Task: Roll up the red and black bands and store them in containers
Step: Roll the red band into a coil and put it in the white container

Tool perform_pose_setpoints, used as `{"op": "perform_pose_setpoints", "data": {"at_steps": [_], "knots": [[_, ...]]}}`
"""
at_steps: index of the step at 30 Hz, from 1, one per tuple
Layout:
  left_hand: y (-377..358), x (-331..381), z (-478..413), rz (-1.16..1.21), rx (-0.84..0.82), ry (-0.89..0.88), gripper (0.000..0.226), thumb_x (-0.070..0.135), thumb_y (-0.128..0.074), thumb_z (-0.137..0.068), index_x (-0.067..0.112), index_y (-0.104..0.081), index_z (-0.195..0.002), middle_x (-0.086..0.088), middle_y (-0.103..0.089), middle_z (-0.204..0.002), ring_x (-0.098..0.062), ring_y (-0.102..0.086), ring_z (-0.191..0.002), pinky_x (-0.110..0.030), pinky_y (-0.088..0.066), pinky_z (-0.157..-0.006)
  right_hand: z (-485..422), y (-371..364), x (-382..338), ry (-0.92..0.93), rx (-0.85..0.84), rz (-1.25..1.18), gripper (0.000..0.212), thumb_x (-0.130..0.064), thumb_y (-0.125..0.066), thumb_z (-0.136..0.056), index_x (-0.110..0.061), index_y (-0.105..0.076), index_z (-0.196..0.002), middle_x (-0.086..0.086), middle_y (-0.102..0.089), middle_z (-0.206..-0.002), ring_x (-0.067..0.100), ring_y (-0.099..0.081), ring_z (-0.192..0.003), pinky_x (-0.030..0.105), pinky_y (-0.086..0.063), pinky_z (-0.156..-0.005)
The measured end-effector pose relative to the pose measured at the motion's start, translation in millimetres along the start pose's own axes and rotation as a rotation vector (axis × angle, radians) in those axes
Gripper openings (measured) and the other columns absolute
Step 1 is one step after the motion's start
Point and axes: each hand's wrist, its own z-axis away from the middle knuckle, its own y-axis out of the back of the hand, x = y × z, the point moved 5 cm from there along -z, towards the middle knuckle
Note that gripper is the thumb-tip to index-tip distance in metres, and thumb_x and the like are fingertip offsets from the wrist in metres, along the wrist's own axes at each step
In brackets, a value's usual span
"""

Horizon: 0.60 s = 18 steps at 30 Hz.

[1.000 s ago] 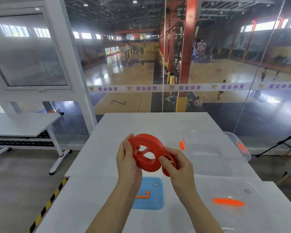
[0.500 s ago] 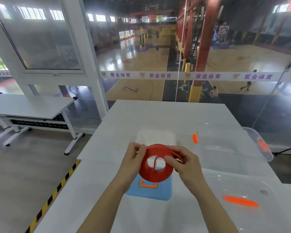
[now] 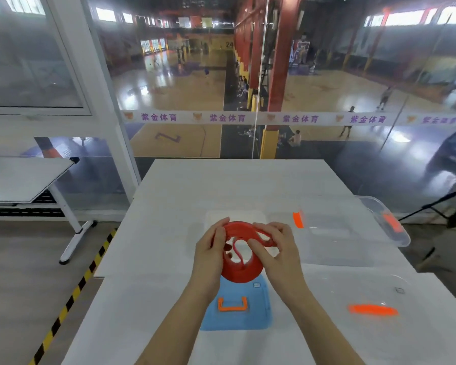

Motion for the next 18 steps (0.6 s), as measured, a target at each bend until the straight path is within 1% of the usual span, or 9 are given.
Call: {"op": "perform_pose_setpoints", "data": {"at_steps": [2,4,6,7,10,13,15,16,18], "knots": [[7,-4,-12,0.052,0.025,0.015,0.030,0.028,-0.044,-0.110,0.031,-0.072,-0.121,0.008,-0.077,-0.112,-0.025,-0.074,-0.100,-0.038,-0.059,-0.090,-4,-11,0,0.004,0.031,0.072,0.035,-0.030,-0.079,-0.091,-0.043,-0.069,-0.121,-0.017,-0.060,-0.120,0.008,-0.062,-0.115,0.025,-0.051,-0.097],[15,-11,-25,0.083,0.041,0.037,0.030,0.028,-0.043,-0.110,0.031,-0.071,-0.121,0.011,-0.078,-0.107,-0.019,-0.075,-0.098,-0.030,-0.060,-0.083,-7,-22,3,-0.018,0.043,0.122,0.038,-0.035,-0.080,-0.089,-0.042,-0.066,-0.124,-0.022,-0.064,-0.119,0.006,-0.061,-0.115,0.024,-0.049,-0.098],[22,-18,-37,0.118,0.048,0.068,0.029,0.029,-0.044,-0.110,0.031,-0.070,-0.121,0.013,-0.078,-0.102,-0.012,-0.075,-0.094,-0.021,-0.058,-0.073,-8,-32,10,-0.085,0.030,0.134,0.044,-0.037,-0.082,-0.087,-0.041,-0.062,-0.125,-0.021,-0.066,-0.121,0.003,-0.061,-0.114,0.022,-0.048,-0.097],[26,-22,-43,0.128,0.052,0.079,0.029,0.029,-0.044,-0.109,0.030,-0.070,-0.122,0.012,-0.078,-0.102,-0.010,-0.075,-0.093,-0.019,-0.058,-0.071,-9,-37,15,-0.115,0.021,0.148,0.047,-0.039,-0.083,-0.086,-0.041,-0.060,-0.127,-0.021,-0.066,-0.121,0.002,-0.061,-0.113,0.021,-0.048,-0.096],[33,-36,-60,0.145,0.079,0.115,0.029,0.028,-0.044,-0.109,0.029,-0.071,-0.120,0.010,-0.078,-0.101,-0.012,-0.075,-0.092,-0.025,-0.058,-0.077,-14,-50,29,-0.169,-0.008,0.213,0.055,-0.043,-0.082,-0.085,-0.040,-0.059,-0.135,-0.020,-0.064,-0.126,0.001,-0.060,-0.112,0.022,-0.051,-0.096],[32,-53,-73,0.170,0.107,0.180,0.030,0.028,-0.042,-0.110,0.028,-0.072,-0.116,0.007,-0.078,-0.100,-0.017,-0.074,-0.095,-0.031,-0.059,-0.079,-22,-59,40,-0.166,-0.006,0.205,0.045,-0.034,-0.082,-0.087,-0.044,-0.062,-0.125,-0.023,-0.064,-0.124,0.002,-0.066,-0.108,0.026,-0.058,-0.093],[30,-65,-80,0.210,0.136,0.233,0.030,0.027,-0.042,-0.110,0.024,-0.071,-0.116,0.000,-0.077,-0.107,-0.019,-0.074,-0.097,-0.030,-0.060,-0.076,-29,-64,47,-0.179,-0.001,0.189,0.043,-0.029,-0.081,-0.088,-0.052,-0.060,-0.116,-0.027,-0.063,-0.119,0.000,-0.067,-0.104,0.027,-0.061,-0.089],[29,-70,-85,0.236,0.155,0.259,0.030,0.026,-0.042,-0.110,0.021,-0.070,-0.118,-0.004,-0.076,-0.109,-0.020,-0.074,-0.097,-0.029,-0.060,-0.073,-34,-66,52,-0.195,0.002,0.181,0.042,-0.029,-0.081,-0.088,-0.052,-0.060,-0.116,-0.027,-0.062,-0.118,-0.001,-0.068,-0.103,0.027,-0.062,-0.088],[28,-80,-97,0.284,0.195,0.298,0.030,0.025,-0.042,-0.110,0.017,-0.068,-0.122,-0.008,-0.075,-0.110,-0.021,-0.074,-0.094,-0.027,-0.060,-0.068,-45,-72,66,-0.238,0.010,0.161,0.040,-0.030,-0.081,-0.088,-0.044,-0.063,-0.121,-0.026,-0.064,-0.120,-0.001,-0.069,-0.102,0.028,-0.063,-0.087]]}}
